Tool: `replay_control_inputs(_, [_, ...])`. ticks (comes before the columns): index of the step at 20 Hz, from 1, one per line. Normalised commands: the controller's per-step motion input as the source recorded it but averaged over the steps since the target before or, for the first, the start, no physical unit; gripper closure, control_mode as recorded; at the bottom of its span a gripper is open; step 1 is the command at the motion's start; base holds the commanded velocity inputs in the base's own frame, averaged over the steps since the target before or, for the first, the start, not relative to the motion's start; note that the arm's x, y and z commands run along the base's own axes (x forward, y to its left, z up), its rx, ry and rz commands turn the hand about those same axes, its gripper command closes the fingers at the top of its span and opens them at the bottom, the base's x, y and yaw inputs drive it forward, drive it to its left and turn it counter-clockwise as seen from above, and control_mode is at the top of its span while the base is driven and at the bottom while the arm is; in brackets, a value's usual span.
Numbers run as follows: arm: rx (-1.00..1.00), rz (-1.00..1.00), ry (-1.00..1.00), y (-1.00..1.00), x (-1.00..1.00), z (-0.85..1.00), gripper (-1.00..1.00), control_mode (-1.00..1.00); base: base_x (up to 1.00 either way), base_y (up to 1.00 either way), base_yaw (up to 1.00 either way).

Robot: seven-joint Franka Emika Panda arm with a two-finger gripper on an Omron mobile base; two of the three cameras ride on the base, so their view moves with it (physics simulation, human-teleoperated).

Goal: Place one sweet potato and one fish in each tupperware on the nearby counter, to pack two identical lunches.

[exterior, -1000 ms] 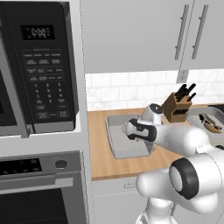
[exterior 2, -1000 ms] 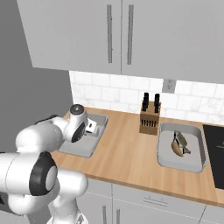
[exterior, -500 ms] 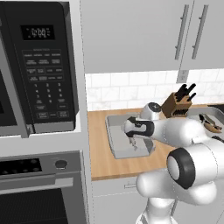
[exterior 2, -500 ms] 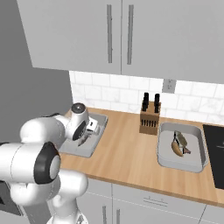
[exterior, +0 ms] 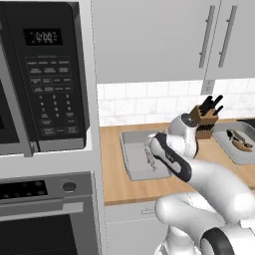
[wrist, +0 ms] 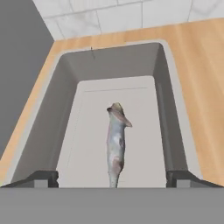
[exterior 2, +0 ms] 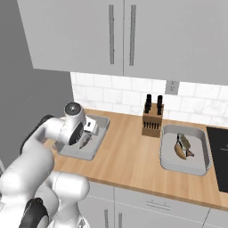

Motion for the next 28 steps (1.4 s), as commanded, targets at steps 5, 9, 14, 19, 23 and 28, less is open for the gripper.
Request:
replay_control_inputs(5, [0.00, -0.01, -0.06, -0.07, -1.00, 0.71, -1.00, -1.00, 0.00, 0.00, 0.00])
replay_control_inputs(9, [0.00, -0.03, 0.00, 0.00, -1.00, 0.75, -1.00, -1.00, 0.00, 0.00, 0.00])
replay_control_inputs(14, [0.00, 0.00, 0.00, 0.00, -1.00, 0.82, -1.00, -1.00, 0.00, 0.00, 0.00])
replay_control_inputs(19, [0.00, 0.00, -0.02, -0.02, -1.00, 0.29, -1.00, -1.00, 0.00, 0.00, 0.00])
replay_control_inputs(23, [0.00, 0.00, -0.10, -0.12, -1.00, 0.00, -1.00, -1.00, 0.00, 0.00, 0.00])
replay_control_inputs(28, [0.00, 0.00, 0.00, 0.00, 0.00, 0.00, -1.00, 1.00, -1.00, -0.09, 0.00])
